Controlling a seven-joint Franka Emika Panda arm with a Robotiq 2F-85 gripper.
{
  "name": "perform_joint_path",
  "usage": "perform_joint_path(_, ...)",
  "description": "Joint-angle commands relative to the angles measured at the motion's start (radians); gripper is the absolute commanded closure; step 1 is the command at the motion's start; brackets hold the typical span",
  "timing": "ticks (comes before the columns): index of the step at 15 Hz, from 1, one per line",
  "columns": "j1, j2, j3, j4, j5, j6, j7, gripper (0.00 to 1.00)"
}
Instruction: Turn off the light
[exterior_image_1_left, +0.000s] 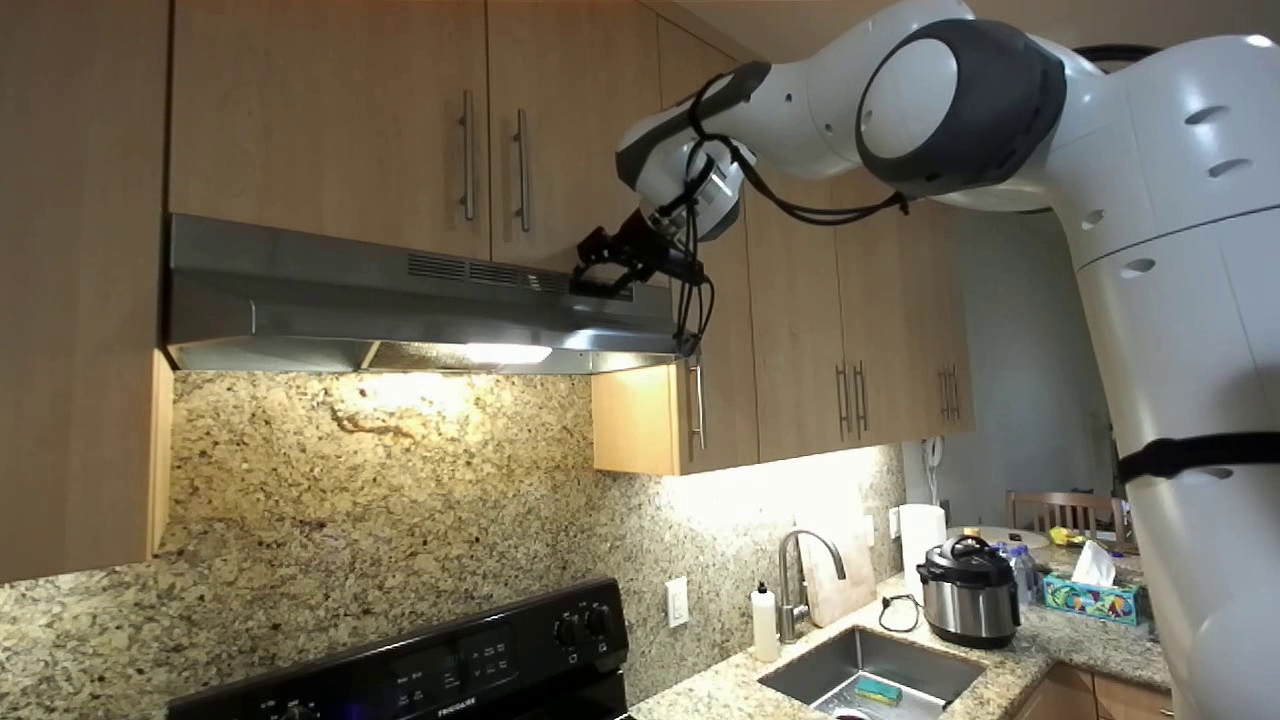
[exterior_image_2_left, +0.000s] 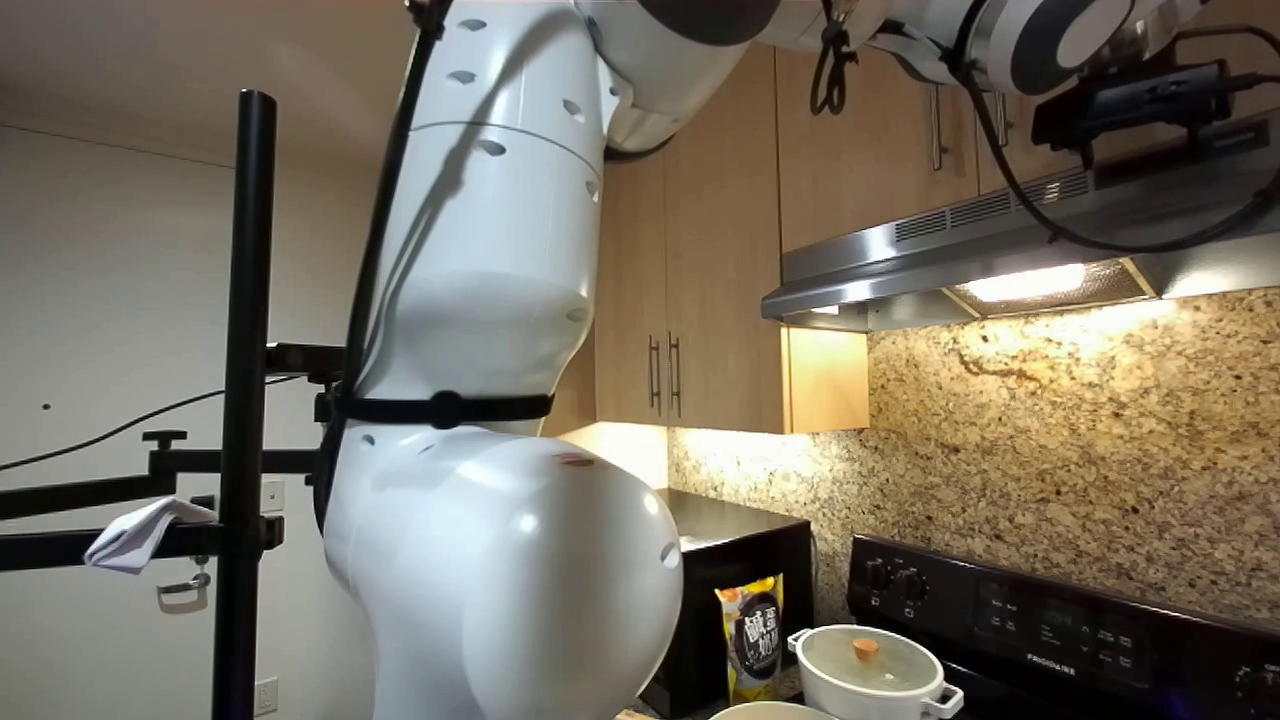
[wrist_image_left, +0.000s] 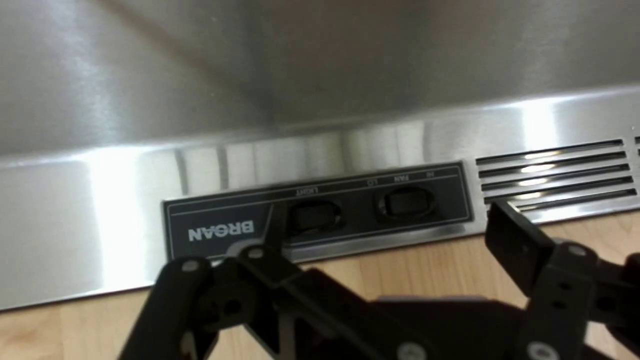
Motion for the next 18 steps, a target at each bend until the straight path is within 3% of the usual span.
perform_joint_path(1,0.005,-0.04,-0.001,-0.039,-0.017,-0.033,0.025,0.0)
perform_joint_path(18,0.012,-0.044,0.005,-0.052,-0.021,-0.077,0.036,0.0)
